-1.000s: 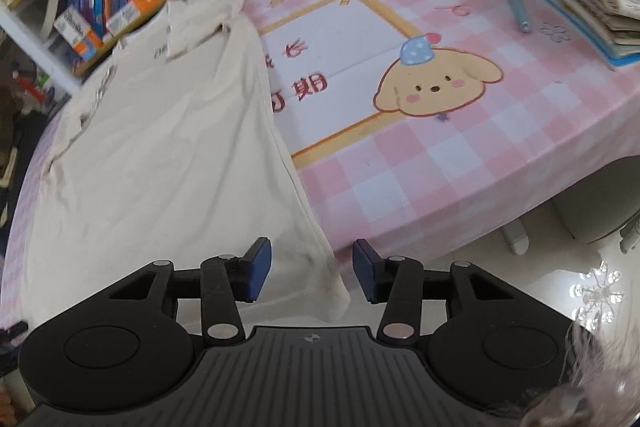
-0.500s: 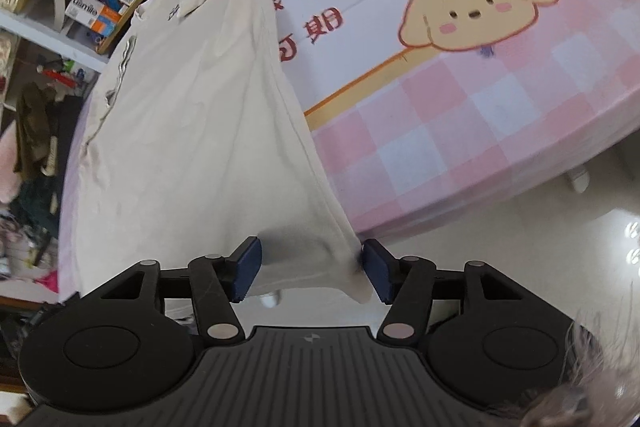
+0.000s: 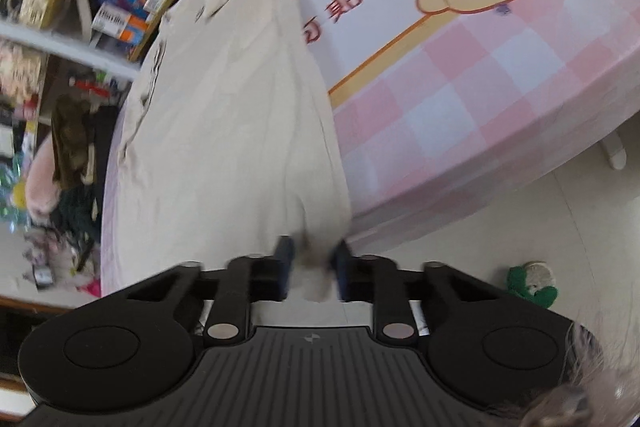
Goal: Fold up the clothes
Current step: 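Grasp the hem with the right gripper while the left gripper grasps the hem beside it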
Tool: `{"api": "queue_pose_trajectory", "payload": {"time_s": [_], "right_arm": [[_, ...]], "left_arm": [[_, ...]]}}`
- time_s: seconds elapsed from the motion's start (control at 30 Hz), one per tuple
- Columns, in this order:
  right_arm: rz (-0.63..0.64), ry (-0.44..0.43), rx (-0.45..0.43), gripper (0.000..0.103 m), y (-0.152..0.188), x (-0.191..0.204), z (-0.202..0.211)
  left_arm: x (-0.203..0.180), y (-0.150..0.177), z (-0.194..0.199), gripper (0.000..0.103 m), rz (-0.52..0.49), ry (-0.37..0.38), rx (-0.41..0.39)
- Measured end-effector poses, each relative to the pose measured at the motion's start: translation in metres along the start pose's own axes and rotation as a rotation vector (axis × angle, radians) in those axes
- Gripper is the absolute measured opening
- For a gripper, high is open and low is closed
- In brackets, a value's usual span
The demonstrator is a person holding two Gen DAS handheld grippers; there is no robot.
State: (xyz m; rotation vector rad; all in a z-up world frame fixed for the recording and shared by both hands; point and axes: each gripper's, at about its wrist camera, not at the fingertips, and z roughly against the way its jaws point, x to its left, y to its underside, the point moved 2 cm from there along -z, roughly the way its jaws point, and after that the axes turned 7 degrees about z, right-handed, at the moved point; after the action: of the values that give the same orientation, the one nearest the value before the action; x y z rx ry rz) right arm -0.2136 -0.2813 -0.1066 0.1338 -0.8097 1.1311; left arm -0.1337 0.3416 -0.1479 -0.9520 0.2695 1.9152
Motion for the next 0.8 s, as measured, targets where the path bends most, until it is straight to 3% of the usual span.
{"api": "queue_pose_trajectory", "payload": {"time_s": [0.03,0.13,0.57,0.8], "right_arm": [[0.009,0.005,0.004,0.011,0.002,0.002,0.001],[0.037,0.018,0.016,0.009,0.009,0.006,0.003],[0.063,0.057,-0.049,0.007,0.034,0.007,0.045],[0.049,0.062,-0.041,0.007,0.054,0.009,0.064]], "left_arm": [[-0.003,0.001,0.001,0.010,-0.024,-0.001,0.005],[-0.012,0.005,0.005,0.006,-0.090,-0.002,0.018],[-0.023,0.013,0.036,0.006,-0.121,0.045,0.029],[-0.005,0.021,0.043,0.006,-0.089,0.033,0.050]]}}
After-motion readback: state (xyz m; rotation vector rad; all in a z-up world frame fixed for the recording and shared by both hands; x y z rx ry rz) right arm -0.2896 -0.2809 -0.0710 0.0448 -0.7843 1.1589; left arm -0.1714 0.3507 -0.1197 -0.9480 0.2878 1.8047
